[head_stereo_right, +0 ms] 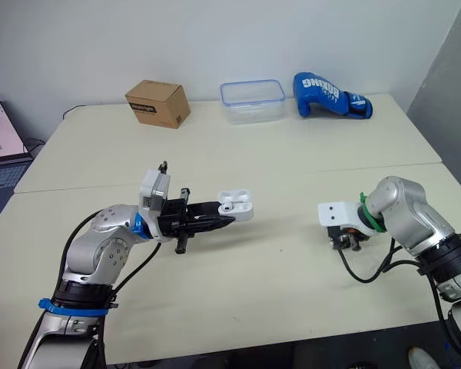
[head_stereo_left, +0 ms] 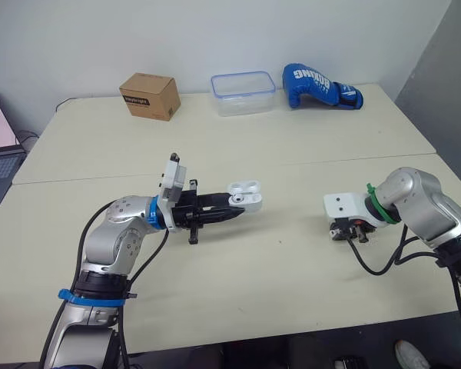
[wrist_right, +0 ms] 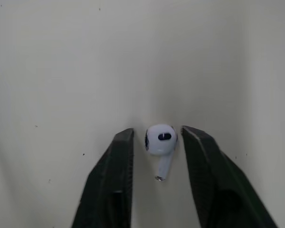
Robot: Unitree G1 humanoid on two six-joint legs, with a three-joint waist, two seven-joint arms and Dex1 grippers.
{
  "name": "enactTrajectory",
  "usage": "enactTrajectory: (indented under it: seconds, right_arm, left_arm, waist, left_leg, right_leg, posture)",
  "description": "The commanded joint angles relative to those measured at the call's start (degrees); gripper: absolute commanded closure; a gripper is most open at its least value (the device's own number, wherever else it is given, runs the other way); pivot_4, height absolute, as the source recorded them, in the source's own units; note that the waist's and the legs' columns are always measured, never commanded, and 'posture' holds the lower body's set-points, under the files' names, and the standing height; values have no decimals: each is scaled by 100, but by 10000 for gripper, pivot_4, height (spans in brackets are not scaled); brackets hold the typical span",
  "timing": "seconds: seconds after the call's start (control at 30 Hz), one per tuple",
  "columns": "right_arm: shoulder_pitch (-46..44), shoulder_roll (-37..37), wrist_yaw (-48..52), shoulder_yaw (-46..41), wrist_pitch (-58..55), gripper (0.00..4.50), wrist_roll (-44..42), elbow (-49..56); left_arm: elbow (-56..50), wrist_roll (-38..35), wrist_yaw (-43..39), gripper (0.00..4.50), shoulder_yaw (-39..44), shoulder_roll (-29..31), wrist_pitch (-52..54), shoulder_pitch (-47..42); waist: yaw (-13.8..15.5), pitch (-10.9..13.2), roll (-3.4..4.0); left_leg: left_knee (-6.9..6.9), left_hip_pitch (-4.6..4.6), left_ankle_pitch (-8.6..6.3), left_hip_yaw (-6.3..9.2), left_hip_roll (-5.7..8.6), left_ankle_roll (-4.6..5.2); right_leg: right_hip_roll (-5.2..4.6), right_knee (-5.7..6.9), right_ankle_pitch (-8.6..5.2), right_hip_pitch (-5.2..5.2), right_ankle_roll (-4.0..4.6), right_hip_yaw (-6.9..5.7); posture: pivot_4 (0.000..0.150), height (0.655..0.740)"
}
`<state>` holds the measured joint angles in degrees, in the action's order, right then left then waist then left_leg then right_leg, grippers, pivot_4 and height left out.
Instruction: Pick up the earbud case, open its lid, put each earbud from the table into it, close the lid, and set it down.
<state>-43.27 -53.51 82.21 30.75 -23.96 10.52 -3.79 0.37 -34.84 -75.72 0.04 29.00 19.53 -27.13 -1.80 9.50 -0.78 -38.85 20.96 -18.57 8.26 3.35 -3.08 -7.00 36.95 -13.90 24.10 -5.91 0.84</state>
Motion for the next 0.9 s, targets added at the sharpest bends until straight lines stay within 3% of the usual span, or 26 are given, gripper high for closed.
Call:
enactTrajectory:
  seconds: [0.03,0.07,0.57,0.9]
  right_arm:
    - [28,-35,43,-83,27,16177,140,63]
    - [30,-56,64,-69,38,13084,178,88]
    - [-248,167,498,295,-1015,13084,1036,925]
    - [-410,244,663,665,-1440,13084,1546,950]
  left_arm:
    - [-196,-27,10,37152,43,42,-57,-5]
    - [-200,-25,17,37152,40,40,-59,-6]
    - [-212,33,74,37152,19,-15,-167,25]
    - [-183,74,103,37152,-6,-43,-236,-2]
  waist:
    - [0,0,0]
    - [0,0,0]
    - [1,0,0]
    - [0,0,0]
  left_leg:
    - [0,0,0,0,0,0]
    - [0,0,0,0,0,0]
    - [0,0,0,1,0,0]
    - [-1,0,0,2,1,0]
  right_leg:
    - [0,0,0,0,0,0]
    - [0,0,0,0,0,0]
    - [0,1,0,0,0,-1]
    - [0,1,0,0,0,-1]
  posture:
    - [1500,7307]
    - [1500,7307]
    - [1500,7307]
    - [1500,7307]
